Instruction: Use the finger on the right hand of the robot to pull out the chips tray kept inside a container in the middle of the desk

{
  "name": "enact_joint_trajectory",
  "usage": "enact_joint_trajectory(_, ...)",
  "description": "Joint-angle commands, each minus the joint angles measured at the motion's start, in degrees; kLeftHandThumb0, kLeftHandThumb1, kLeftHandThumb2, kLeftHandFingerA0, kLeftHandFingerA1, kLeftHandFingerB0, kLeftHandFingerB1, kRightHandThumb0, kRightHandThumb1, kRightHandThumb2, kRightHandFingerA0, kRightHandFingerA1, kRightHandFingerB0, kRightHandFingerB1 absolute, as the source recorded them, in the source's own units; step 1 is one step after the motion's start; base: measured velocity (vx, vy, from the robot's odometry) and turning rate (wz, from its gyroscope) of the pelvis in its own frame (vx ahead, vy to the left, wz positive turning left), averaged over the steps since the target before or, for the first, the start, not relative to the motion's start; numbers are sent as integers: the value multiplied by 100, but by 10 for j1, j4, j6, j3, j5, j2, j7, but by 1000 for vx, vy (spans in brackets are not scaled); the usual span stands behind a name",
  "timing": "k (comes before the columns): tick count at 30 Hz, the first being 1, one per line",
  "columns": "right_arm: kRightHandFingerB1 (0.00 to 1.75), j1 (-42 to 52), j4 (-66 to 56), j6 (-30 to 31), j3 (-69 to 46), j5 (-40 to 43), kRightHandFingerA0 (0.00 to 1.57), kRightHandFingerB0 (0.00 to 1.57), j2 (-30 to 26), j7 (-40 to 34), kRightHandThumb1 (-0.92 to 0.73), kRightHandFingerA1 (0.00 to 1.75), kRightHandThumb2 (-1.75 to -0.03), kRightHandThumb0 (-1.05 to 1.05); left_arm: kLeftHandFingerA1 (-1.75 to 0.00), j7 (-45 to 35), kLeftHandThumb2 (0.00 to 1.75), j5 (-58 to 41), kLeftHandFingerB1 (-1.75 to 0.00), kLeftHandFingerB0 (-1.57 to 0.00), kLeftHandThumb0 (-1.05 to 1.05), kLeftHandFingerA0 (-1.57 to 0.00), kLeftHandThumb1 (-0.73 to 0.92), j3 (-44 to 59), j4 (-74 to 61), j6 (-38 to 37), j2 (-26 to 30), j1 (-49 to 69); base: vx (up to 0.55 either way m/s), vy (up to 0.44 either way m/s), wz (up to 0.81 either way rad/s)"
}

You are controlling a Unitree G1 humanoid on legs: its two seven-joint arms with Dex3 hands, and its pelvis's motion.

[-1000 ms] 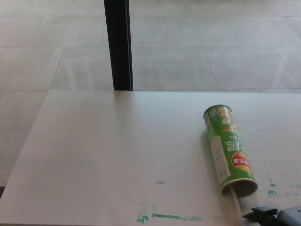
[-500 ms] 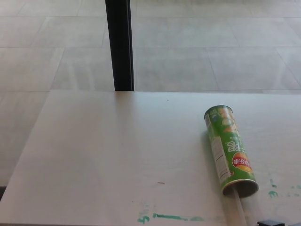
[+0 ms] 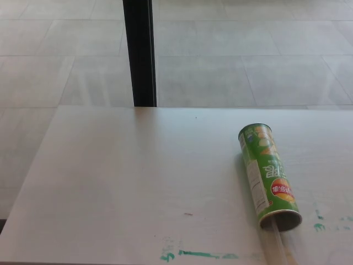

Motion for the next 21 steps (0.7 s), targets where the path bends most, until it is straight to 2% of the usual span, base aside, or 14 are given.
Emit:
enact_joint_trajectory(1,43,22,5,12,5,-4,77,51,-10,40,-60,135,-59,-20,-94,8,65,-4,-85,-38,-77,-33,82,5,-2,-1,11,5,0,0,0)
enact_joint_trajectory(2,44,25,0,13,3,-4,78,51,-10,40,-59,133,-59,-21,-95,2,65,-3,-99,-37,-76,-30,84,4,-3,-3,12,6,0,0,0)
enact_joint_trajectory(4,43,33,-2,16,1,-6,79,52,-7,35,-59,135,-59,-20,-93,6,66,0,-83,-36,-76,-30,84,2,-1,-3,12,6,0,0,0)
enact_joint_trajectory(5,43,36,-3,16,0,-7,79,52,-6,32,-59,135,-59,-20,-93,7,66,2,-83,-36,-76,-30,84,1,0,-5,13,7,0,0,0)
enact_joint_trajectory(8,43,39,-5,13,0,-9,80,51,-8,33,-58,129,-58,-20,-93,3,65,0,-89,-37,-75,-30,84,1,3,-3,15,6,0,0,0)
enact_joint_trajectory(9,43,43,-8,14,-1,-9,79,51,-9,34,-58,130,-58,-20,-95,4,65,2,-100,-38,-75,-30,84,0,-1,-4,16,8,0,0,0)
enact_joint_trajectory(10,43,45,-9,11,-4,-6,77,50,-11,33,-59,138,-59,-19,-96,8,65,6,-102,-39,-76,-32,84,-3,-1,-8,15,12,0,0,0)
enact_joint_trajectory(13,39,37,-11,4,-19,11,78,34,-12,32,-60,139,-59,-17,-91,7,65,0,-89,-37,-75,-31,83,2,10,-5,14,6,0,0,0)
enact_joint_trajectory(15,31,22,-31,24,-29,0,80,19,-9,45,-58,128,-57,-18,-91,6,64,-2,-94,-38,-75,-32,83,2,7,-2,14,7,0,0,0)
enact_joint_trajectory(16,26,3,-41,33,-36,-3,82,10,-6,50,-56,112,-56,-19,-87,6,65,4,-84,-36,-75,-31,84,-3,5,-6,15,9,0,0,0)
enact_joint_trajectory(18,26,-4,-46,37,-40,-6,82,10,-4,55,-56,112,-56,-19,-87,7,65,6,-84,-36,-75,-31,84,-6,4,-9,16,10,0,0,0)
enact_joint_trajectory(19,19,-20,-59,41,-50,-2,87,8,-1,56,-47,108,-71,-20,-91,8,65,8,-94,-38,-75,-32,85,-8,5,-13,15,13,0,0,0)
enact_joint_trajectory(20,18,-28,-60,35,-54,4,89,6,0,54,-45,108,-72,-17,-95,9,66,7,-123,-39,-75,-32,84,-7,3,-13,15,14,0,0,0)
enact_joint_trajectory(21,26,-40,-61,29,-59,10,89,5,3,50,-51,109,-55,-14,-93,8,66,6,-116,-37,-75,-30,85,-8,0,-13,14,16,0,0,0)
